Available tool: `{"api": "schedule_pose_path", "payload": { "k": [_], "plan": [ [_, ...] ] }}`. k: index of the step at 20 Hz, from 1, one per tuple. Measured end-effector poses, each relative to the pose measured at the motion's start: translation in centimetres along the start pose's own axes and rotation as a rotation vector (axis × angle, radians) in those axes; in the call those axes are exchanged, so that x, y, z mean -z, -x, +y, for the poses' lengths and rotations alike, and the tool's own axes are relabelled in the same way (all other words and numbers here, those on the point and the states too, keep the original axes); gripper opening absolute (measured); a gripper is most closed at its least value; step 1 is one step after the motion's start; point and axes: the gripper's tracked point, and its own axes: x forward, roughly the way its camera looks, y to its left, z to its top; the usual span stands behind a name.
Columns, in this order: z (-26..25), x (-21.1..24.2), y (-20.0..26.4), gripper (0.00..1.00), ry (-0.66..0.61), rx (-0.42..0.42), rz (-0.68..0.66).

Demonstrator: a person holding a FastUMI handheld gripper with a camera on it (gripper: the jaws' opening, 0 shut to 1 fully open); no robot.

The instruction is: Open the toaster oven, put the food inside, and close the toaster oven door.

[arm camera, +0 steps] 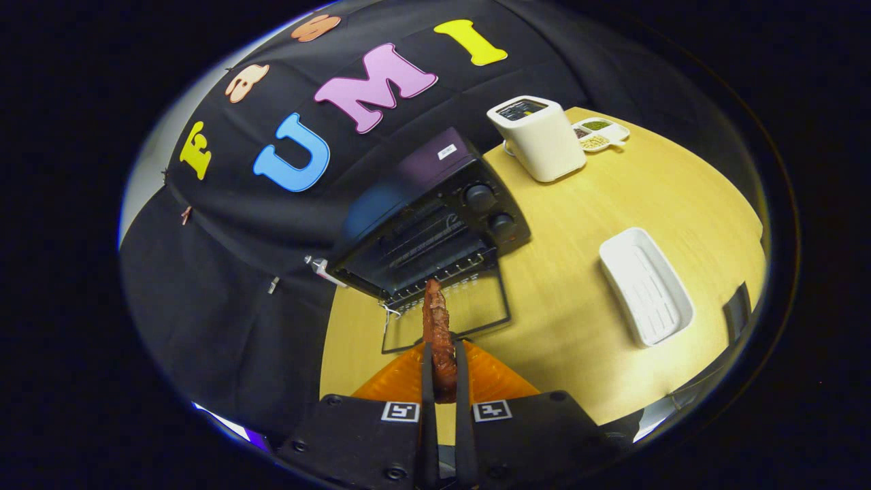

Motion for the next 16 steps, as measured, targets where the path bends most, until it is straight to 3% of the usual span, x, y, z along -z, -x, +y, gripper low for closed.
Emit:
{"api": "schedule_pose_path", "payload": {
  "k": [6, 16],
  "plan": [
    [4.2, -2.1, -7.3, 0.14, 0.039, -0.006, -0.085],
    [4.5, -6.3, -18.4, 0.14, 0.007, 0.015, -0.206]
  ]
}}
